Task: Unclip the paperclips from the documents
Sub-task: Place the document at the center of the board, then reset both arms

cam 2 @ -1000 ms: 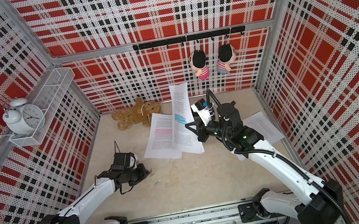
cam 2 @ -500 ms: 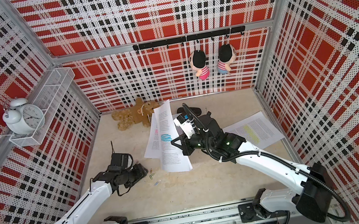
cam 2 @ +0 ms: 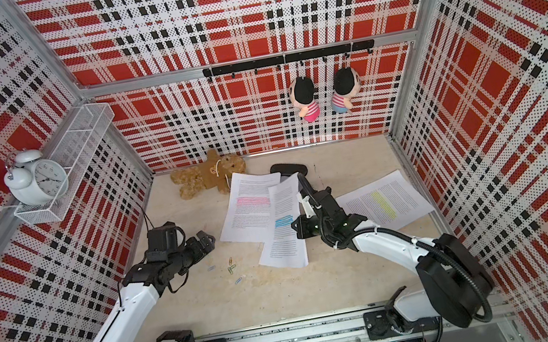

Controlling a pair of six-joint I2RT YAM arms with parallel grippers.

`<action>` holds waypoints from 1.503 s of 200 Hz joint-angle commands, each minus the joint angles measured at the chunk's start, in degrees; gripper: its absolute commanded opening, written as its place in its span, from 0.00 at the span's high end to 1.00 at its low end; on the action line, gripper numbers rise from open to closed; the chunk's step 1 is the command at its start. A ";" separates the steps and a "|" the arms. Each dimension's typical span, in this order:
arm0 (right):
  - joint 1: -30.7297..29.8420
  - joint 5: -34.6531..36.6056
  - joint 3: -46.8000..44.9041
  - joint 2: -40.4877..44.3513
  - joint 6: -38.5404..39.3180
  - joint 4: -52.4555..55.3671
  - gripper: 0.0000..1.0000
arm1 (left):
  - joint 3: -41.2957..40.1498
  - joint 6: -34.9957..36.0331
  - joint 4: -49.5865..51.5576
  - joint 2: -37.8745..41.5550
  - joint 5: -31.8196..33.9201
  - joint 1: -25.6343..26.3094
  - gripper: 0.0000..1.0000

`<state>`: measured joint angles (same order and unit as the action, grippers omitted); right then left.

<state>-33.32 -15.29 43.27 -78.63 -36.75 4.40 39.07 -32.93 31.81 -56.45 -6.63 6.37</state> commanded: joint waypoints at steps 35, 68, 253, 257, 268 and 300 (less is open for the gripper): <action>4.69 14.50 3.85 1.26 0.68 19.16 0.00 | 2.96 5.21 -7.05 1.41 6.80 -0.72 0.02; 8.04 25.03 9.73 4.96 4.35 27.80 0.00 | 0.39 7.41 -17.73 2.11 18.72 -0.35 0.02; 30.85 20.40 -23.17 -7.72 34.67 -61.12 0.00 | -27.67 30.13 -112.47 -33.36 23.28 -5.08 0.02; 30.85 20.31 -26.11 -7.60 34.53 -66.67 0.00 | -27.92 30.70 -113.91 -33.82 23.81 -4.31 0.02; 30.85 20.87 -32.60 -11.24 34.32 -83.31 0.00 | -28.00 32.87 -114.27 -33.94 25.68 -2.47 0.02; 31.02 20.91 -28.12 -11.81 34.33 -74.45 0.00 | -28.79 33.03 -115.83 -34.00 26.32 -2.00 0.02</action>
<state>-2.79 7.22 10.52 -89.67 -3.90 -61.28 10.92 -1.72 -79.24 -89.89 17.32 3.99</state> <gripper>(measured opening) 0.999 0.982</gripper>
